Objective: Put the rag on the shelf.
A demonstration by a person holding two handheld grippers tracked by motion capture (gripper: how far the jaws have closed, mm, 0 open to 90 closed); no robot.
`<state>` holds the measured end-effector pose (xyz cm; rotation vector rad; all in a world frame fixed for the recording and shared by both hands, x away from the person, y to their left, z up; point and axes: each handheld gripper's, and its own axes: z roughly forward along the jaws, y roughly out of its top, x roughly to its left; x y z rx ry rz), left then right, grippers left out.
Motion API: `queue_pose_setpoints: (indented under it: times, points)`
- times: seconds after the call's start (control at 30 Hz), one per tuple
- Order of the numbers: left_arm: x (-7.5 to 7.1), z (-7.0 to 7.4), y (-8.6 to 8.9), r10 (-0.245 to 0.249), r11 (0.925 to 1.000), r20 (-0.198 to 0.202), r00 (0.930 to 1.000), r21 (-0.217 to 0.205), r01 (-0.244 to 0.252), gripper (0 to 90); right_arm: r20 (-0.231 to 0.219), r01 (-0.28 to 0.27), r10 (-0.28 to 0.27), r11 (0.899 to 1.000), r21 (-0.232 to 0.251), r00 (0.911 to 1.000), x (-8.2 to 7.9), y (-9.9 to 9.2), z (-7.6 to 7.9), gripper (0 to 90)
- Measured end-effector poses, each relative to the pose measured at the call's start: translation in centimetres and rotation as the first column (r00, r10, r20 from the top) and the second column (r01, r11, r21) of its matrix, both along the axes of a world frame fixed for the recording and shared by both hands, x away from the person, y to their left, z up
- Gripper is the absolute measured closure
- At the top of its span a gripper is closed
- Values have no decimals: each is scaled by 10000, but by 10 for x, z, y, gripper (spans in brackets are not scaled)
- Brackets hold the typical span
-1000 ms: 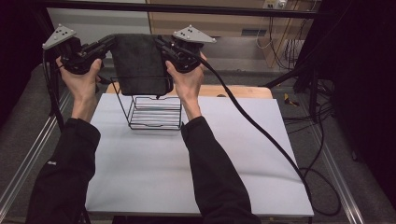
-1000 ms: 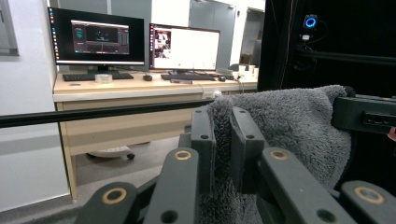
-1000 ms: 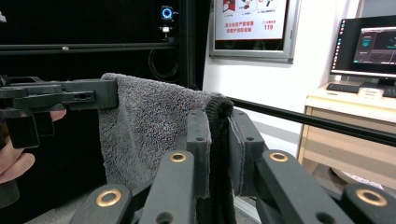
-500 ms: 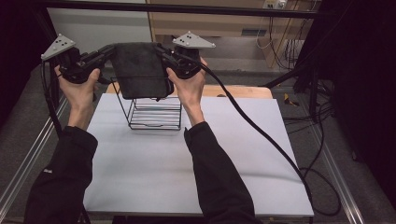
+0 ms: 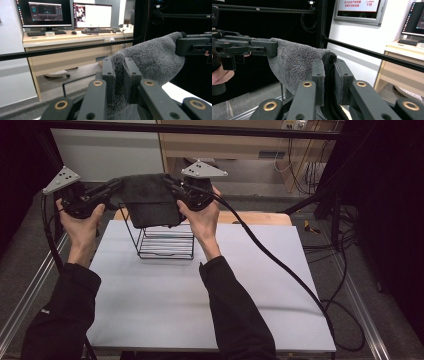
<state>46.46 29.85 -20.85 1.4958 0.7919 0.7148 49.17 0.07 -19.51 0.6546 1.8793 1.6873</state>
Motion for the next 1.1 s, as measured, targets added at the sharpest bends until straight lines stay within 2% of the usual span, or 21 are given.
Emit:
queue_pose_setpoints:
  times: [0.23, 0.53, 0.67, 0.97, 1.1]
  points:
    - [-3, -1, -1, -13, 9996, -130, 9999, 269, 17, 811, -127, 31, -35, 9996, -294, 9999, -2, 1, -2, 803]
    - [-12, -10, -1, -102, 9991, -291, 9995, 409, 114, 808, -434, -215, 202, 9994, -278, 9989, -8, -1, -9, 802]
    - [-14, -15, 1, -232, 9993, -566, 9981, 268, 247, 803, -510, -323, 305, 9988, -356, 9982, -10, -1, -12, 801]
    - [-19, -19, 0, -255, 9974, -1077, 9939, 641, 325, 788, -874, -554, 505, 9970, -548, 9949, -14, -4, -18, 790]
    - [-23, -21, -1, -209, 9953, -1350, 9906, 909, 334, 773, -1008, -707, 624, 9942, -810, 9929, -18, -4, -19, 783]
